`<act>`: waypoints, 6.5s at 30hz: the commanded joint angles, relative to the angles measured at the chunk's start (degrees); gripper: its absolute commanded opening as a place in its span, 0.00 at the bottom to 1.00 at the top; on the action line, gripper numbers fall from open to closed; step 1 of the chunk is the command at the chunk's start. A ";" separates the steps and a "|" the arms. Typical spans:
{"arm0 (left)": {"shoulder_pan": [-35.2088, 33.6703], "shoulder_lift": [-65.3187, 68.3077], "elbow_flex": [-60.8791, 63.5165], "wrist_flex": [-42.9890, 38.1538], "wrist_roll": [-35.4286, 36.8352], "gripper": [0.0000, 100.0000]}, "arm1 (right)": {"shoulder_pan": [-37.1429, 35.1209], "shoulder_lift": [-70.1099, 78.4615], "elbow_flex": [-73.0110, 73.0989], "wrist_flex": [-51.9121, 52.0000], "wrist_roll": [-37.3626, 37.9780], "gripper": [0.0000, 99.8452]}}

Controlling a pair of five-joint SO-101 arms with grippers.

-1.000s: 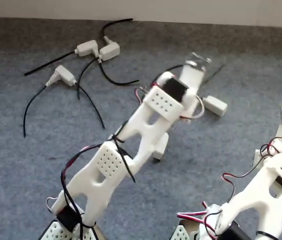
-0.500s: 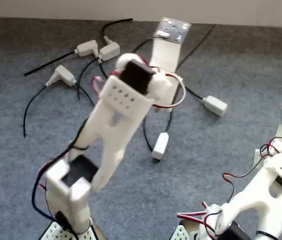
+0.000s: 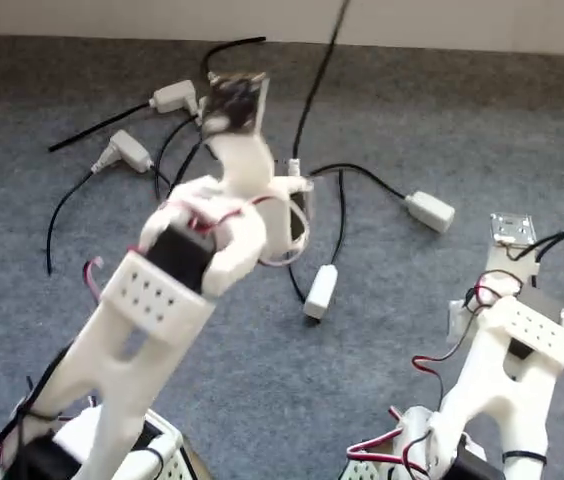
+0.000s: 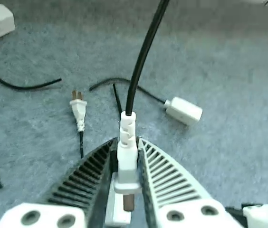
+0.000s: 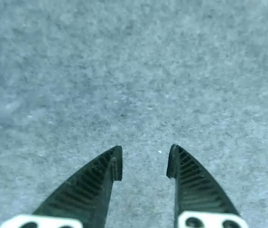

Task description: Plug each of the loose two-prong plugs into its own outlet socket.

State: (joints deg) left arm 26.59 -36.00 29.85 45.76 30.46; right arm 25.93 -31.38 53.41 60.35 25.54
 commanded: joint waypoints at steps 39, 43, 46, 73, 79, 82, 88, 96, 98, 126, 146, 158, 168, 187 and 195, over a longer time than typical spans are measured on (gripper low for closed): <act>-4.26 -19.38 61.58 -85.45 38.95 0.01 | -43.30 -1.71 -18.51 12.53 -16.53 0.01; -2.42 -19.38 62.81 -85.45 40.53 0.01 | -47.34 -1.36 -25.01 14.99 -16.70 0.01; -1.71 -19.74 63.34 -85.45 40.53 0.01 | -48.92 -1.36 -27.47 14.99 -19.78 0.01; 3.65 -19.82 66.07 -85.71 40.35 0.01 | -50.51 -1.36 -30.02 8.31 -21.89 0.01; 4.79 -19.82 66.24 -85.71 40.35 0.01 | -50.59 -1.27 -25.98 2.59 -21.89 0.01; 4.88 -19.82 66.24 -85.71 40.35 0.01 | -50.59 -1.27 -25.10 0.22 -21.89 0.01; 4.44 -19.82 65.98 -85.71 40.26 0.01 | -50.15 -1.89 -25.27 2.68 -21.89 0.01; 4.35 -19.82 65.89 -85.71 40.26 0.01 | -50.33 -1.89 -25.36 12.53 -21.45 0.01; 4.35 -19.82 65.89 -85.71 40.18 0.01 | -50.42 -1.89 -25.45 13.41 -21.45 0.01; 7.78 -19.91 66.59 -85.45 40.26 0.01 | -45.85 14.46 -36.62 4.00 -21.36 0.01; 9.89 -19.82 65.98 -81.85 40.26 0.01 | -46.11 14.37 -40.40 6.37 -21.45 0.01; 10.95 -19.82 66.15 -81.85 40.26 0.01 | -45.85 14.81 -40.40 5.14 -21.45 0.01; 11.82 -19.82 66.42 -81.76 40.26 0.01 | -45.85 14.81 -40.40 4.26 -21.45 0.01; 12.79 -19.38 66.42 -81.67 40.26 0.01 | -45.49 14.55 -40.66 3.38 -21.45 0.01; 0.66 -19.38 63.96 -81.32 40.26 0.01 | -39.52 7.87 -44.09 5.23 -23.47 0.01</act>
State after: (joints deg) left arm 31.69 -55.16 95.25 -36.00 70.73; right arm -15.91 -18.37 13.49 65.98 4.26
